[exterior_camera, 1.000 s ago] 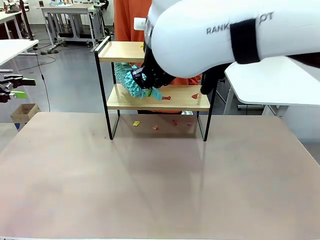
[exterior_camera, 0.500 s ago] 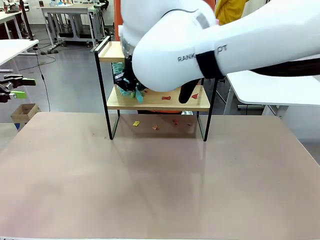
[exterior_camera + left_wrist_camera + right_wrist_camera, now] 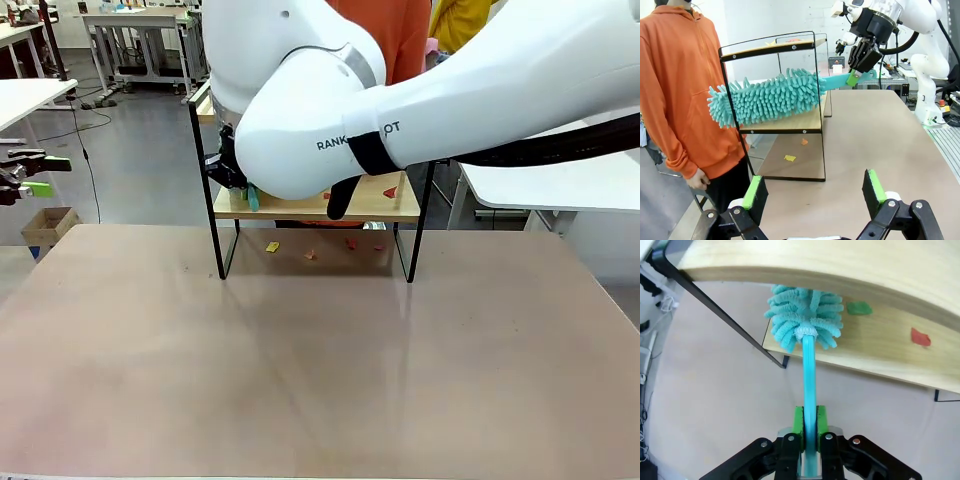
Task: Clean the shelf.
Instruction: Clean the specific section of the Shelf indicated by the human with the Duster.
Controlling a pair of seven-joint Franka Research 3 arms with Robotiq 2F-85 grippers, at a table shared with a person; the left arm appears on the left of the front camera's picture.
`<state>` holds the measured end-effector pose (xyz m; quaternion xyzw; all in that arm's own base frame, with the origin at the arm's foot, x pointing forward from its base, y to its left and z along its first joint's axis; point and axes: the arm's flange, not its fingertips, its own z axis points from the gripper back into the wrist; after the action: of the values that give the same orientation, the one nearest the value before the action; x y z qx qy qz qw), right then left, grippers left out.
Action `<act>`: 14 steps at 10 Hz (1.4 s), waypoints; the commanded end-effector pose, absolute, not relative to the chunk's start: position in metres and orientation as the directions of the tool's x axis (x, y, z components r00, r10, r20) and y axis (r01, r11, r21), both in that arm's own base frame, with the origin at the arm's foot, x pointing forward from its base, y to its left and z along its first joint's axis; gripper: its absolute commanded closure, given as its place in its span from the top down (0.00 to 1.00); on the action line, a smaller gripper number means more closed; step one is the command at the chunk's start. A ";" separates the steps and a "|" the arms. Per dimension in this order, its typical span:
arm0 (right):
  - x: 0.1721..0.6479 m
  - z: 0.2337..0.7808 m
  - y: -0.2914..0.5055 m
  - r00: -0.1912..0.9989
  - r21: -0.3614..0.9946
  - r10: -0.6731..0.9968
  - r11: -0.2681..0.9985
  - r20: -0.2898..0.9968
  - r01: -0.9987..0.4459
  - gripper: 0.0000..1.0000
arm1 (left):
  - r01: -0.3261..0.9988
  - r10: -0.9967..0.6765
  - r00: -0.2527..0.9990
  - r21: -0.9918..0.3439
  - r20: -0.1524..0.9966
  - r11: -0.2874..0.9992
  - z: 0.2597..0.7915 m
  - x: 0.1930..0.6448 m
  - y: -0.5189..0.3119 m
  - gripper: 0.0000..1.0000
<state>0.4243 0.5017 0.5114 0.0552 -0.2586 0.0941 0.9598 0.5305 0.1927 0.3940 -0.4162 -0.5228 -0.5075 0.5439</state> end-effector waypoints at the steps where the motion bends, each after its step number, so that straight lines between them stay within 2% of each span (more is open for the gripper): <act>1: 0.425 0.504 0.513 0.879 0.084 0.101 0.984 0.467 -0.157 0.13 | 0.988 -0.110 -0.066 0.081 0.992 0.133 0.397 0.528 0.192 1.00; 3: 0.424 0.494 0.512 0.908 0.087 0.088 0.987 0.409 -0.135 0.13 | 0.988 -0.110 -0.066 0.081 0.992 0.133 0.397 0.528 0.192 1.00; 5: 0.424 0.490 0.508 0.888 0.069 0.130 0.982 0.441 -0.178 0.13 | 0.988 -0.110 -0.066 0.081 0.992 0.133 0.397 0.528 0.192 1.00; 9: 0.425 0.488 0.509 0.897 0.074 0.121 0.983 0.426 -0.167 0.13 | 0.988 -0.110 -0.066 0.081 0.992 0.133 0.397 0.528 0.192 1.00; 10: 0.424 0.492 0.487 0.917 0.120 0.067 0.985 0.393 -0.123 0.13 | 0.988 -0.110 -0.066 0.081 0.992 0.133 0.397 0.528 0.192 1.00; 14: 0.410 0.500 0.419 0.939 0.132 -0.003 0.990 0.343 -0.045 0.13 | 0.988 -0.110 -0.066 0.081 0.992 0.133 0.397 0.528 0.192 1.00</act>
<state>0.4251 0.4447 0.5012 0.0630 -0.1812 0.0060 0.9814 0.5305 0.1928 0.3941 -0.4161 -0.5229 -0.5075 0.5439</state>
